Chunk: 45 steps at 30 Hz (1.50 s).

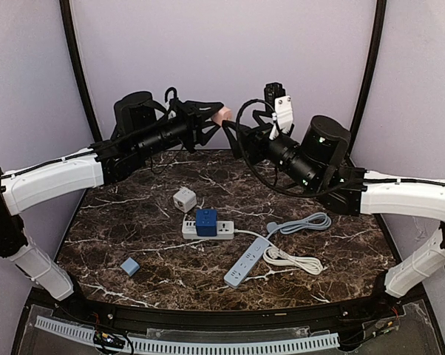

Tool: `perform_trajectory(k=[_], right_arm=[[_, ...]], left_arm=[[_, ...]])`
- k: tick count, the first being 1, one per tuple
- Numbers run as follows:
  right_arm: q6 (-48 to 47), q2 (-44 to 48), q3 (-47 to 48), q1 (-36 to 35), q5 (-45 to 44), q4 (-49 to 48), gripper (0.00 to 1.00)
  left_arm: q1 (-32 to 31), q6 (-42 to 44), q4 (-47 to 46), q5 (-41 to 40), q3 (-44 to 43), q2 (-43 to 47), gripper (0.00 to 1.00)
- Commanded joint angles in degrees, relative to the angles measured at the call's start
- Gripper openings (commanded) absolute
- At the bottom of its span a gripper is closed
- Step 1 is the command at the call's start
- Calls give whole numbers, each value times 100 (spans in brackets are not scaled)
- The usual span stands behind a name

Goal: Insert the plug

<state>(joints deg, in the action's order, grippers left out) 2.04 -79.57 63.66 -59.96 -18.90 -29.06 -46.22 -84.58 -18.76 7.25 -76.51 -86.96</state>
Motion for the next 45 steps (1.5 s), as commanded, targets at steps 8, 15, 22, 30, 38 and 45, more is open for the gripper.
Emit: perform_trajectory(k=[8,15,22,30,38,45], right_arm=[[-161,-524,817,-40,49,548,74],[-347,-679,1065,-41,-49,853,66],[-263,-788,1203,-39,-77,1148,54],[-205,-873,1304,-41,-139,1350,47],[-204,-911,1385,-35,-166,1361,46],[-204,-928,1404,-42,-201,1434,40]], left_arm=[[-30,-290,-186,-107,125,101,1],[-79,-296,-157,-95,141,124,1],[-88,-317,-105,-5,136,119,1],[-102,-249,73,143,139,170,1],[-122,-241,171,202,236,236,1],[-132,-186,222,204,249,258,1]])
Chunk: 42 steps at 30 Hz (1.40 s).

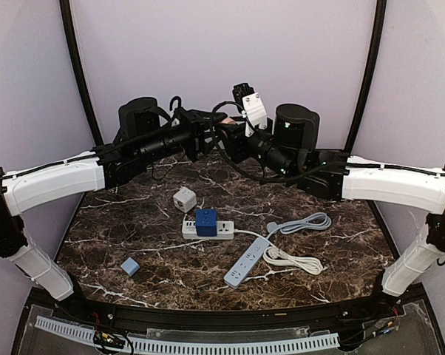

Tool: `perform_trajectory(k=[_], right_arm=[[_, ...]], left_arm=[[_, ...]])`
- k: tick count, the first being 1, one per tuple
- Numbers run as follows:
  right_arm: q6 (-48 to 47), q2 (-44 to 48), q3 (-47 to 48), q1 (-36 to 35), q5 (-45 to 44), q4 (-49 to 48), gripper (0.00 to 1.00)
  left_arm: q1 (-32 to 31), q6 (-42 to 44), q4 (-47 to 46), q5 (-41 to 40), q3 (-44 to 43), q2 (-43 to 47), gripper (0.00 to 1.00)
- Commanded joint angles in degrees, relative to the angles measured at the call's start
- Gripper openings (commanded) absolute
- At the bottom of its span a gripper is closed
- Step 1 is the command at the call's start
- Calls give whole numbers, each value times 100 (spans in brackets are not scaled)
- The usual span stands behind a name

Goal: Insert the plug

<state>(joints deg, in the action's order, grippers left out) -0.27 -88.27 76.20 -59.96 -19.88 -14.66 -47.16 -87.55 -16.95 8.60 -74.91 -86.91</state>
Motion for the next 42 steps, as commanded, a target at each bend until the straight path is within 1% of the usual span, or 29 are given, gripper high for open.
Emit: perform_trajectory(k=[1,4,7,11,14,22,24,27,31,33,35,36,37,39,40,41,42], right_arm=[[27,-54,145,-38,-104,10,39],[27,-35,100,-39,-132,68,36],[151,-15,47,-39,-183,114,36],[167,-24,45,-40,-200,215,45],[178,-23,26,-38,-216,225,46],[220,-8,-15,-40,-191,251,38],[237,15,-37,-38,-169,254,33],[268,42,-66,-36,-172,270,21],[327,103,-151,-47,-148,278,0],[371,144,-196,-45,-135,300,0],[406,181,-247,-50,-114,330,0],[417,213,-273,-44,-96,338,0],[422,244,-299,-49,-86,357,0],[425,329,-358,-46,-74,412,0],[407,381,-387,-50,-67,446,0],[388,449,-432,-47,-71,495,0],[360,519,-481,-50,-73,531,0]], left_arm=[[-39,114,35,57,95,267,1],[-36,126,36,32,112,279,1],[-41,131,26,23,117,273,1],[-60,152,17,-22,124,273,1],[-81,159,0,-54,131,267,1],[-123,173,-66,-187,201,297,1],[-139,173,-80,-232,220,317,1],[-155,202,-50,-262,215,326,1],[-210,220,-21,-374,313,375,1],[-230,199,-41,-417,379,402,2],[-238,212,-29,-459,429,455,10],[-244,234,5,-485,457,469,18],[-246,274,75,-506,467,512,24],[-249,345,183,-569,513,593,46],[-249,371,209,-631,563,630,52],[-259,427,262,-658,591,699,63],[-263,451,289,-717,662,740,67]])
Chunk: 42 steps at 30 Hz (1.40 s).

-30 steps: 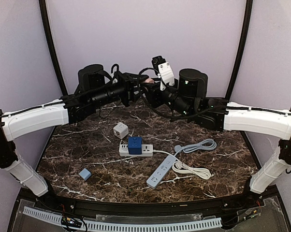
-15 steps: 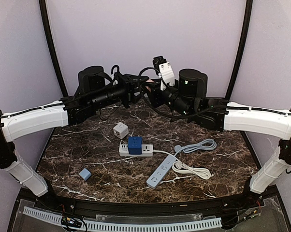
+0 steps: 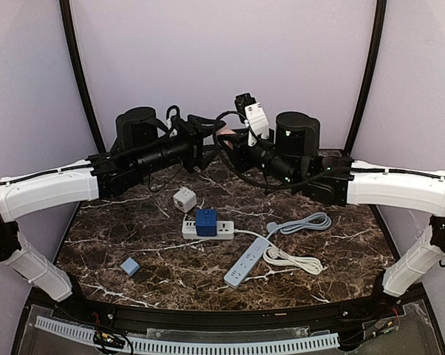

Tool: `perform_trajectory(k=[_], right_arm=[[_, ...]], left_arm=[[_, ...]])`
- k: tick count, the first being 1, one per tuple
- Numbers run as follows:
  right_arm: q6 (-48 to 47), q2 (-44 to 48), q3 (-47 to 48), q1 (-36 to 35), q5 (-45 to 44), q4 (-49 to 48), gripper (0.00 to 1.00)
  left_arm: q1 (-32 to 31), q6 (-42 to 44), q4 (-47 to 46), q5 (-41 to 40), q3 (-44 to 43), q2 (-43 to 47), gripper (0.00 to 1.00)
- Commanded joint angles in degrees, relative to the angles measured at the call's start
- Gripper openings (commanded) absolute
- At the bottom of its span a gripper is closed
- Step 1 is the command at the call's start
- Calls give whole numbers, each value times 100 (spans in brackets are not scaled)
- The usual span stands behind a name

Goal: Insert the plug

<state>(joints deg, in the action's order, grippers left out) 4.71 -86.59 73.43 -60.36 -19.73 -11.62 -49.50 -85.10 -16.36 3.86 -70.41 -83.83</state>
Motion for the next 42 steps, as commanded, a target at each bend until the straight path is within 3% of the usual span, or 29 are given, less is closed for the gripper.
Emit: perform_trajectory(k=[1,2,3,5,10,17,23,30,38,42], right_arm=[[-166,439,-254,-7,-80,267,0],[-194,557,-315,-12,-68,326,0],[-234,652,-365,-7,-45,394,0],[-281,840,-478,-11,-6,561,0],[-606,1253,-709,14,375,1111,0],[-1196,1513,-549,266,1163,2374,0],[-1537,1506,-253,387,1846,3149,0],[-1356,818,1034,380,1949,4810,0],[-1534,-600,3311,193,1740,6912,0],[-1746,-1035,3648,42,1746,7347,0]], left_arm=[[-31,253,289,-275,256,522,75],[-28,268,317,-305,337,564,79],[-30,291,383,-310,393,658,91],[-31,304,479,-520,572,818,98],[-22,469,861,-790,1003,1247,99],[11,1277,2768,-1272,1100,2025,99],[126,2284,4616,-1902,690,2673,99],[332,3844,5461,-2240,483,2832,99],[497,4444,5702,-2328,506,2706,99],[622,4916,5715,-2351,458,2656,99]])
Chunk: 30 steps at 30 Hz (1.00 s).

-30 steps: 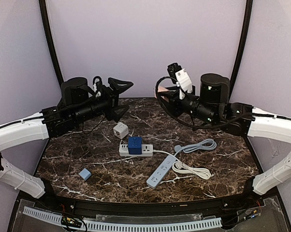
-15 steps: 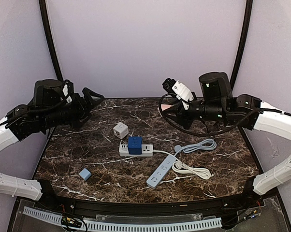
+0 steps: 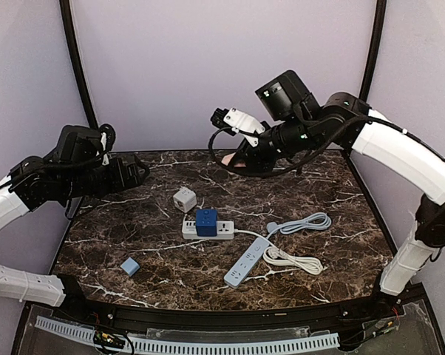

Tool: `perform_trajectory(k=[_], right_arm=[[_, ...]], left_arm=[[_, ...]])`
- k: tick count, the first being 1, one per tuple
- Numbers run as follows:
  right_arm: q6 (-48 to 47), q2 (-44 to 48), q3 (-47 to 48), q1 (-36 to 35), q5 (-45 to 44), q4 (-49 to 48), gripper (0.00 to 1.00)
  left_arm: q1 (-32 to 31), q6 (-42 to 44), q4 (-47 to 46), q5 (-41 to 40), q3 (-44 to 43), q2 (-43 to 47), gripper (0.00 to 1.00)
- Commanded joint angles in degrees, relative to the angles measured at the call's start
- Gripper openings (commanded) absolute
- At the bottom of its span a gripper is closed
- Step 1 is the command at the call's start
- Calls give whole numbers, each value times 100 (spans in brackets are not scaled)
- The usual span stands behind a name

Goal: Insert the plug

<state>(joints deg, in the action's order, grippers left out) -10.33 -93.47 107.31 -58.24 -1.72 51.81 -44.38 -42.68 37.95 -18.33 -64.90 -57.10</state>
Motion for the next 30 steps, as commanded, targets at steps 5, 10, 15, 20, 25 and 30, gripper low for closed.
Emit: perform_trajectory(k=[5,10,15,20,25,30], right_arm=[[-776,-559,35,-183,-25,971,0],[-1442,-488,-458,-105,29,890,0],[-1584,-312,-1037,52,445,566,0],[-1586,-207,-1341,119,626,615,0],[-1604,-151,-1485,147,938,811,0],[-1753,-232,-1619,164,1149,908,0]], left_arm=[[180,1211,308,-501,-219,-360,99],[200,1561,315,-881,-446,-715,99],[202,1715,326,-800,-513,-976,99],[202,2004,15,-459,-282,-967,98],[204,2521,-214,35,-144,-1029,96],[208,2612,-255,358,-4,-796,94]])
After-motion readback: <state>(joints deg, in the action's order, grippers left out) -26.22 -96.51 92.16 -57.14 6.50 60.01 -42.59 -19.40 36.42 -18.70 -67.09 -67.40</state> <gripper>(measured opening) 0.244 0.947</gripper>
